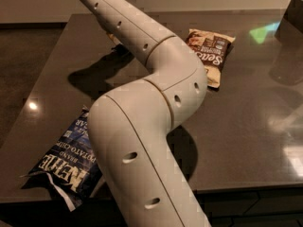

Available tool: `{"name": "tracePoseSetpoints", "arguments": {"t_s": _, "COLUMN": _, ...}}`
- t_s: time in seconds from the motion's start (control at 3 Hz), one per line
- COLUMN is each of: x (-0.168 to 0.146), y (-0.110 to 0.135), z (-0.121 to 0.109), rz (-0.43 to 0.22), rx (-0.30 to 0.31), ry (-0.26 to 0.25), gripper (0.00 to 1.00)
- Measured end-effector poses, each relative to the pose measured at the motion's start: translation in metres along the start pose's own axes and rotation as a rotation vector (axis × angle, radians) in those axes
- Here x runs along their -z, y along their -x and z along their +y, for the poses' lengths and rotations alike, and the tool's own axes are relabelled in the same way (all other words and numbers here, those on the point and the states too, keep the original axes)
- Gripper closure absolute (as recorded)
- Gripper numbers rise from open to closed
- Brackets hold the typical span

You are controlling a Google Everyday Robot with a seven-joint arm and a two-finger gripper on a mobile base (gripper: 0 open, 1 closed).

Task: Move rxbar blueberry near brown chip bag

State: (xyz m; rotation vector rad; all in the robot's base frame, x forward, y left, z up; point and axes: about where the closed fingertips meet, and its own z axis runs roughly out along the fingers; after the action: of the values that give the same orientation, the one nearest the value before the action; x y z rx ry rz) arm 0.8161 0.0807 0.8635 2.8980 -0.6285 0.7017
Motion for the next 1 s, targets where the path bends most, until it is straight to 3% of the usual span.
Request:
{"name": "tracePoseSetpoints", "arguments": {"t_s": 0.33, "x": 0.056, "y": 0.009, "z": 0.022, "rz": -0.061, "rx": -0.123, "ry": -0.018, "gripper": 1.0}}
{"name": "tracePoseSetpoints", "arguments": {"t_s": 0.67, "x": 0.087, "y": 0.011, "z": 0.039, "rz": -0.078, "rx": -0.199, "ry": -0.037, "gripper": 1.0}}
{"name": "tracePoseSetpoints", "arguments": {"t_s": 1.0, "x": 0.099, "y": 0.005, "z": 0.074, "rz": -0.069, "rx": -0.291, "ry": -0.014, "gripper": 1.0}}
